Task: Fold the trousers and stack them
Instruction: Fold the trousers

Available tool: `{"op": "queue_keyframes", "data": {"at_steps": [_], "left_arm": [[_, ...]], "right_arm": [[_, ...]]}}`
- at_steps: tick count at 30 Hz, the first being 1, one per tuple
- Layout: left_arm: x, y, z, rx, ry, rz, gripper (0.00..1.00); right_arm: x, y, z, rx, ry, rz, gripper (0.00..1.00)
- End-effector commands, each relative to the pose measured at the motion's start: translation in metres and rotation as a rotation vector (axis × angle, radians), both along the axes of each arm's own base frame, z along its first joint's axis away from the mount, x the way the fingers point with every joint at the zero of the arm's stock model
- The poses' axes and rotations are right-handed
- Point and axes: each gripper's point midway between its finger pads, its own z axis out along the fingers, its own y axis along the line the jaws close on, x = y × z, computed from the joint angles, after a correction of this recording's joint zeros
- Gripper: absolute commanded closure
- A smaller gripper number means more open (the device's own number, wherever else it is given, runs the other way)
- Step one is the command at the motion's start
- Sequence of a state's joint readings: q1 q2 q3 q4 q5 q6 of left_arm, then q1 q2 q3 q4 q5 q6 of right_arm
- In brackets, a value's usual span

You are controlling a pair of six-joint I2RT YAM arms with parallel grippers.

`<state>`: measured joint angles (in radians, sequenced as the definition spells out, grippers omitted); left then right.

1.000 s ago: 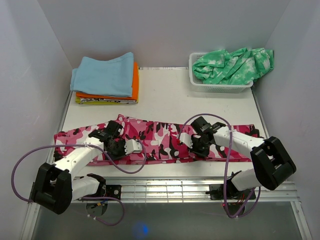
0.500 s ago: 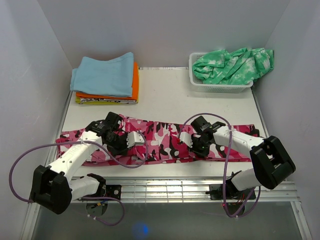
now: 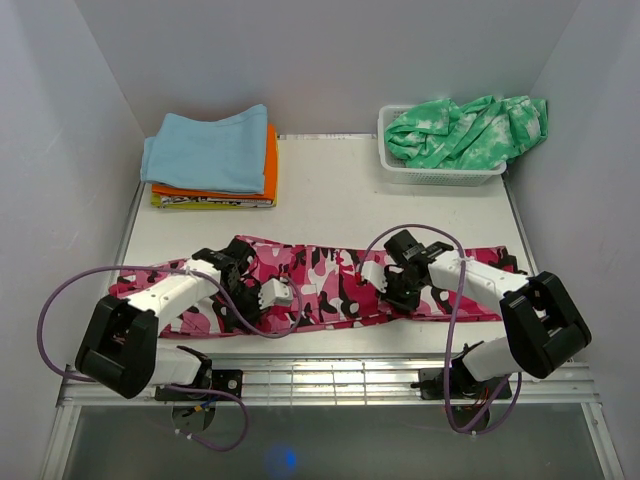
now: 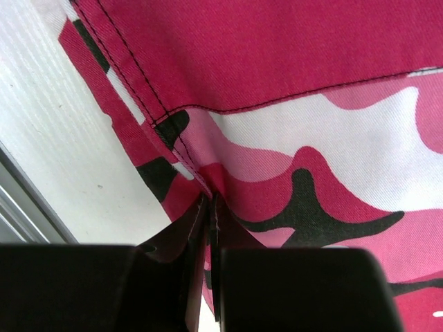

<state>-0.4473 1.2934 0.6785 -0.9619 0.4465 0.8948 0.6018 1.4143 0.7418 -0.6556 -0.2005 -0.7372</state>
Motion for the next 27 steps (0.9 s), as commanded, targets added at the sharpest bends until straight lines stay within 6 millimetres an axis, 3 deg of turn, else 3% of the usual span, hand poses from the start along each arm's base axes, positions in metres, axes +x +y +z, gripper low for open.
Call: {"op": "queue_keyframes", "data": {"at_steps": [1,6,11,17,21,27], "left_arm": [[0.003,0.003,-0.012,0.047,0.028,0.019,1.0],[0.007,0.014,-0.024,0.144,0.056,0.032,1.0],[0.016,0.016,-0.02,0.163,0.037,0.032,1.0],[0.032,0.004,0.012,0.112,-0.012,0.025,1.0],[0.03,0.023,0.018,0.195,-0.051,-0.016,1.0],[0.017,0.049,0.016,0.28,-0.081,-0.054,1.0]], "right_arm": [[0.016,-0.005,0.015,-0.004,-0.062,-0.019,0.92],[0.021,-0.016,0.038,0.001,-0.09,-0.029,0.92],[0.014,-0.029,0.044,-0.014,-0.11,-0.007,0.92],[0.0,-0.035,0.017,-0.042,-0.049,-0.02,0.92],[0.001,-0.038,-0.005,-0.082,-0.012,-0.05,0.92],[0.011,-0.038,-0.013,-0.113,-0.016,-0.049,0.92]]}}
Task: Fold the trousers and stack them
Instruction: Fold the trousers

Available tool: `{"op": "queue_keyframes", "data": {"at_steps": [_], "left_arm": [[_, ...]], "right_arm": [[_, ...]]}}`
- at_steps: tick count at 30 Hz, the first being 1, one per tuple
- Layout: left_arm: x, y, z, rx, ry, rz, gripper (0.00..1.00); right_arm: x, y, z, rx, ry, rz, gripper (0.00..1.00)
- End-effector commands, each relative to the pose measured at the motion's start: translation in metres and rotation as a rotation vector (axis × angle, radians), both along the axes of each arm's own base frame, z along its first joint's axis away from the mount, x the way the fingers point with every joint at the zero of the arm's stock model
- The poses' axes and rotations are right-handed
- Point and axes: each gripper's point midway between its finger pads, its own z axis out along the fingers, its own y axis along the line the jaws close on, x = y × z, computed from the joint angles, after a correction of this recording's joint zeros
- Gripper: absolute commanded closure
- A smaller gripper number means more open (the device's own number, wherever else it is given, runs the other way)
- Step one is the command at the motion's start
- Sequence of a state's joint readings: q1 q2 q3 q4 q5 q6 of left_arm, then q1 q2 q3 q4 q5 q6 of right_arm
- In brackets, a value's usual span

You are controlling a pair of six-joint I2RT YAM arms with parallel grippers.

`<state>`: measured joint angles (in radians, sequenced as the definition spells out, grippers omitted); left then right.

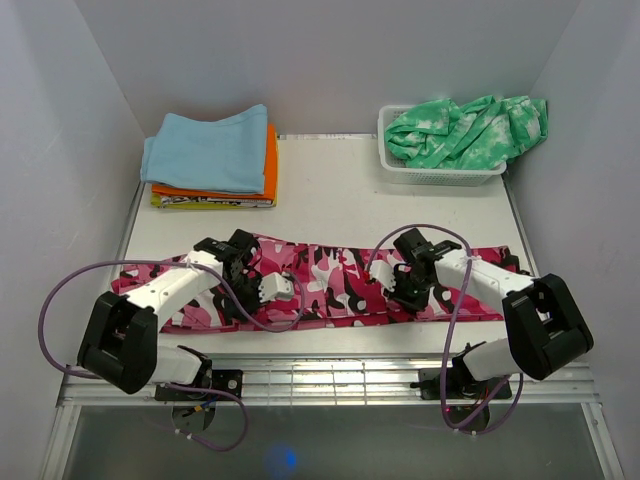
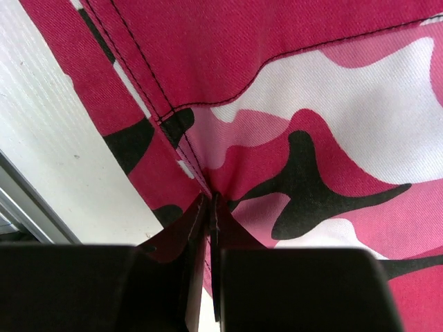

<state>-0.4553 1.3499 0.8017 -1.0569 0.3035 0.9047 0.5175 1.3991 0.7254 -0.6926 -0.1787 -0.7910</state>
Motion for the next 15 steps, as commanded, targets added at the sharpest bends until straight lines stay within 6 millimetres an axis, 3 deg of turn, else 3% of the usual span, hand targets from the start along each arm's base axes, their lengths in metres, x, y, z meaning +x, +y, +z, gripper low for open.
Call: {"op": "queue_keyframes", "data": {"at_steps": [1,4,11,15], "left_arm": [[-0.009,0.041,-0.004,0.171,-0.031,-0.041,1.0],[-0.017,0.05,-0.016,0.211,-0.011,-0.031,1.0],[-0.026,0.047,-0.028,0.195,0.042,-0.027,1.0],[-0.022,0.047,-0.038,0.211,0.058,-0.02,1.0]], "right_arm": [[0.01,-0.011,-0.01,-0.069,-0.023,-0.013,0.92],[0.009,-0.01,-0.01,-0.068,-0.016,-0.008,0.92],[0.01,-0.009,-0.006,-0.065,-0.016,-0.005,0.92],[0.015,-0.001,0.008,-0.032,-0.026,-0.014,0.92]]}}
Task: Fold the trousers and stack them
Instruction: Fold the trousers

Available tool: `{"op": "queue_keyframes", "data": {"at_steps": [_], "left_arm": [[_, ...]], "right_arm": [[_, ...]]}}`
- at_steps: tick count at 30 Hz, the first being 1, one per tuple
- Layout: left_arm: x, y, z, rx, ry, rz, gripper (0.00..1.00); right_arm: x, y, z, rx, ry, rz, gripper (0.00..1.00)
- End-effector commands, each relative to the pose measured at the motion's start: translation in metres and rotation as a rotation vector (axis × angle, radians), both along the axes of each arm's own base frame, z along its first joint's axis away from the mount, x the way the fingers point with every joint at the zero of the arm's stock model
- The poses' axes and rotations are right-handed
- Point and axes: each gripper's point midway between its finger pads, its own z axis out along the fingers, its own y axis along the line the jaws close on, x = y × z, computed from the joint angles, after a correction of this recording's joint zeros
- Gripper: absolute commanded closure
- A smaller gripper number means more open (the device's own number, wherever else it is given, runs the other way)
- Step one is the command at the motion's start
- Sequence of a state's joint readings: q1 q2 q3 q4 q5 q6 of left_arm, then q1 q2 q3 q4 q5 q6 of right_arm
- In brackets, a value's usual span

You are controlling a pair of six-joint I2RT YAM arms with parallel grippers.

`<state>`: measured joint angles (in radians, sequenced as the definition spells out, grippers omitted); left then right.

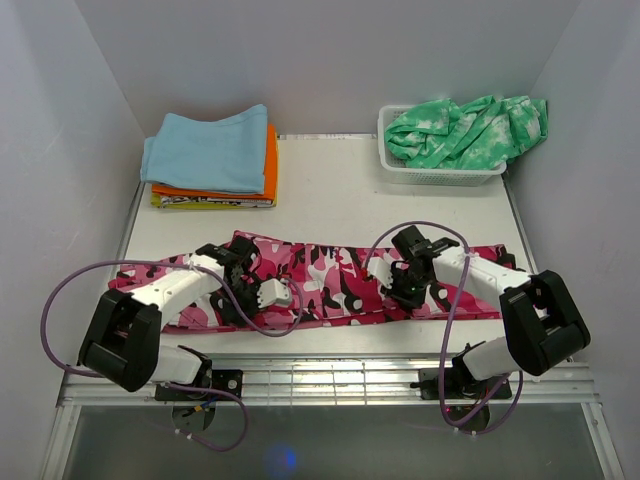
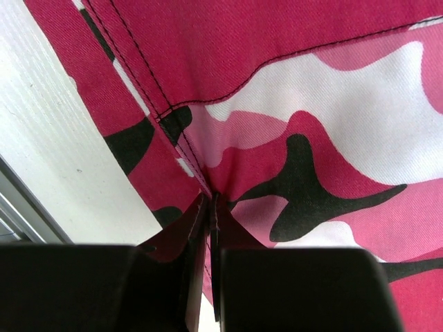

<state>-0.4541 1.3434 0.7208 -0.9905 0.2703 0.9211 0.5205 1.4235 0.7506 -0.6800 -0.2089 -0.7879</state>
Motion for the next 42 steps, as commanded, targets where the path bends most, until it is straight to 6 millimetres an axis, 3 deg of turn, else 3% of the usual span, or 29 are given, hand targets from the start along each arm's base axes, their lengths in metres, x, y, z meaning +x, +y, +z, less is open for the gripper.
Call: {"op": "queue_keyframes", "data": {"at_steps": [1,6,9,14,19,21,24,26,27,30,31,33,34,39,42], "left_arm": [[-0.018,0.037,-0.022,0.188,0.094,-0.003,1.0],[-0.004,0.029,-0.022,0.187,0.09,0.021,1.0],[-0.003,0.033,-0.024,0.202,0.092,0.009,1.0],[-0.004,0.035,-0.026,0.21,0.103,0.012,1.0],[-0.002,0.036,-0.025,0.214,0.101,0.007,1.0],[0.001,0.036,-0.025,0.219,0.097,0.005,1.0],[0.005,0.035,-0.024,0.218,0.096,0.007,1.0],[0.005,0.036,-0.025,0.226,0.102,0.009,1.0],[0.005,0.037,-0.025,0.229,0.105,0.013,1.0],[0.005,0.036,-0.028,0.232,0.128,0.036,1.0],[0.006,0.034,-0.028,0.224,0.13,0.043,1.0],[0.008,0.03,-0.028,0.217,0.141,0.062,1.0],[0.01,0.028,-0.027,0.212,0.139,0.068,1.0],[0.01,0.024,-0.029,0.201,0.16,0.087,1.0],[0.008,0.023,-0.031,0.196,0.174,0.1,1.0]], "right_arm": [[0.015,-0.006,0.015,-0.044,-0.043,-0.016,0.92],[0.012,-0.005,0.041,-0.022,-0.062,0.013,0.92],[-0.002,-0.013,0.042,-0.03,-0.039,0.045,0.92],[-0.032,-0.031,0.019,-0.075,0.028,0.07,0.92],[-0.037,-0.029,0.005,-0.081,0.098,0.045,0.9],[-0.029,-0.025,0.008,-0.079,0.099,0.022,0.71],[-0.008,-0.021,0.028,-0.037,0.061,-0.045,0.57],[0.005,-0.032,0.043,-0.012,0.047,-0.115,0.47],[0.022,-0.041,0.056,0.003,0.009,-0.174,0.46],[0.033,-0.065,0.074,-0.012,-0.009,-0.285,0.48],[0.041,-0.083,0.081,-0.011,-0.022,-0.371,0.49],[0.04,-0.105,0.085,-0.025,-0.024,-0.474,0.54],[0.039,-0.133,0.085,-0.059,-0.031,-0.58,0.55],[0.027,-0.21,0.082,-0.17,-0.094,-0.868,0.55],[0.024,-0.227,0.077,-0.198,-0.109,-0.951,0.58]]}}
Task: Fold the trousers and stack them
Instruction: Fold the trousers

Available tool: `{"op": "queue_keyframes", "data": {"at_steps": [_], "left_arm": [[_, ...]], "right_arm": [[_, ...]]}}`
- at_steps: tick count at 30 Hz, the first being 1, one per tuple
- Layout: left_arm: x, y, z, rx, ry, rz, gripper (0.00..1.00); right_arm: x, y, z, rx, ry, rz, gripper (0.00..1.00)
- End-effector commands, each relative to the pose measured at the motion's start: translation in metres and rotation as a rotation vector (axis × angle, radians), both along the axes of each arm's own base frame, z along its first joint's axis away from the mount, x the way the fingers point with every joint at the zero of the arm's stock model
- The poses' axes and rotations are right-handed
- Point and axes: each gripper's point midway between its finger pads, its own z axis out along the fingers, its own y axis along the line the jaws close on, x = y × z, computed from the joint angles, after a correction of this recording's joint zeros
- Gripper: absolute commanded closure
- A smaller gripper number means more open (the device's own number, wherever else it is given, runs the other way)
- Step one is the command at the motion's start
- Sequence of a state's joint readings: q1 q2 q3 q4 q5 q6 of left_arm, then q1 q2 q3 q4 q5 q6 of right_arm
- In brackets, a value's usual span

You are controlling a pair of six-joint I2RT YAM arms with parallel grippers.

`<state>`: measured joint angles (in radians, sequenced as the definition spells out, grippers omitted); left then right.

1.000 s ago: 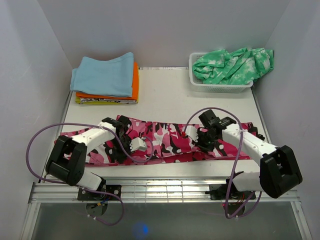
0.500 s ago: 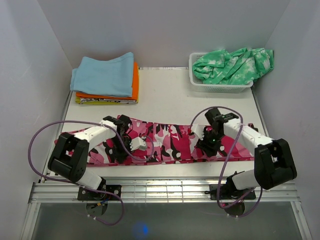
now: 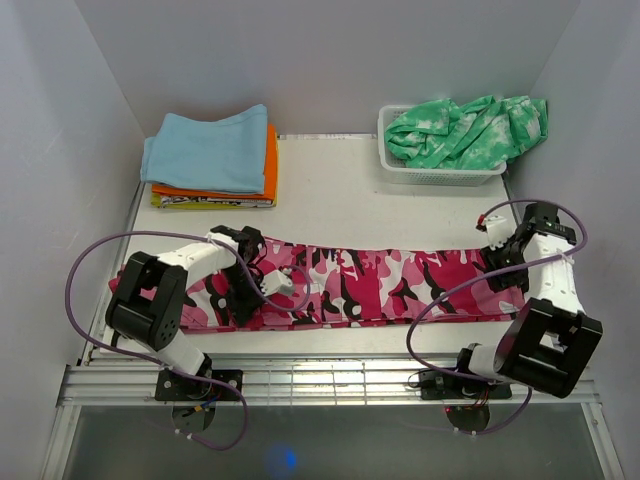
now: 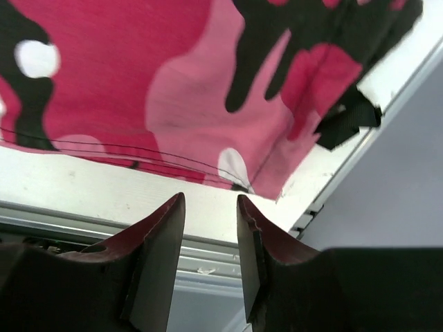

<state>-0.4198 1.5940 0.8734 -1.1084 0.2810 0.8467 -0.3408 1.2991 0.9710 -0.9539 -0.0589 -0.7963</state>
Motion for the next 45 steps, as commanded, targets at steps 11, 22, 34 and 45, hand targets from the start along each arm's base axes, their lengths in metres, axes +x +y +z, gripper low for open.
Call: {"op": "queue_keyframes", "data": {"at_steps": [11,22,34,45], "left_arm": [[0.009,0.018,-0.029,0.1,-0.025,-0.005,1.0],[0.01,0.018,-0.03,0.107,-0.017,0.004,1.0],[0.007,0.018,-0.03,0.108,-0.014,0.009,1.0],[0.011,0.018,-0.03,0.112,-0.016,0.007,1.0]], "right_arm": [[-0.037,-0.063,-0.024,-0.126,0.052,-0.216,0.5],[-0.022,-0.064,-0.04,-0.016,0.059,-0.219,0.45],[-0.011,-0.072,-0.047,-0.004,0.073,-0.235,0.45],[-0.012,-0.076,-0.053,0.002,0.109,-0.22,0.56]]}}
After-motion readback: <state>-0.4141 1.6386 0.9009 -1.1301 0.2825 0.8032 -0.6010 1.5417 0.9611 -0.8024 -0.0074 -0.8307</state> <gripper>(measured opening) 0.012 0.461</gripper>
